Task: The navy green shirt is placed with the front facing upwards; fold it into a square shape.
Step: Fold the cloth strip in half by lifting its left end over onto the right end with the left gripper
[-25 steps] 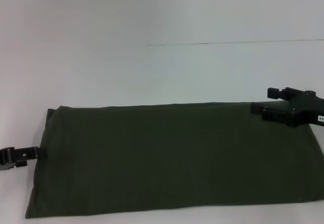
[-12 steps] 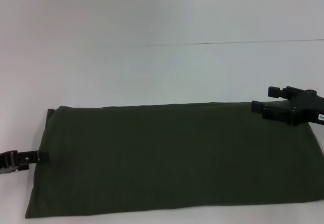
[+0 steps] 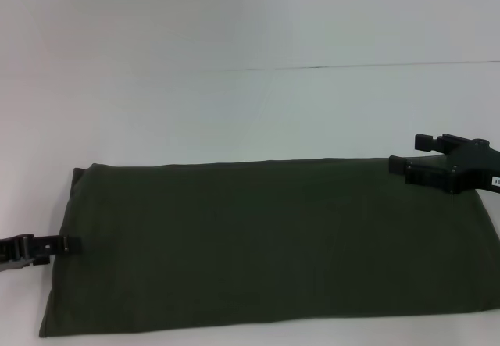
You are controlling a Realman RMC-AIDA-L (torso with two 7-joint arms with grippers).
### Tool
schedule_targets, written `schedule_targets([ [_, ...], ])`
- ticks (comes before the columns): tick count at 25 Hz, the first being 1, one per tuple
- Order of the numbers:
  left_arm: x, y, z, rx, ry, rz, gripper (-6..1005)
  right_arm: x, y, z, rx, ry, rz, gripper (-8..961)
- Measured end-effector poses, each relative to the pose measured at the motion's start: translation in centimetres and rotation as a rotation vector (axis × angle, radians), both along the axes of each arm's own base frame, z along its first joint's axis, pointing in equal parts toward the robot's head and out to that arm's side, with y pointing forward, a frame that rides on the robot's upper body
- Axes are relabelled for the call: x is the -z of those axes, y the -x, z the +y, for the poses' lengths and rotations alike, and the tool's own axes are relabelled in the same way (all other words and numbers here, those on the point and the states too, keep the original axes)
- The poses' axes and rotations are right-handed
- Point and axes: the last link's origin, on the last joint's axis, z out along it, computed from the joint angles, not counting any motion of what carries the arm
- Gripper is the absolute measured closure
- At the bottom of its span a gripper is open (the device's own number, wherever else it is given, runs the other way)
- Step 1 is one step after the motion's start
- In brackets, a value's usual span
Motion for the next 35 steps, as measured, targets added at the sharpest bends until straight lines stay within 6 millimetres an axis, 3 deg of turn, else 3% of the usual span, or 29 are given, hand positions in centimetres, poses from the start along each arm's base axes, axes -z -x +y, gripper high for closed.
schedule_targets([
  [23,0.4,0.2,0.0,-0.009,0.018,0.018,201,-0.1,-0.1,-0.1,0.004,-0.008,0.007,98],
  [35,1.8,-1.0,0.8,0.027,0.073,-0.001,203,-0.1,-0.2,-0.1,0.008,-0.011,0.006,97],
])
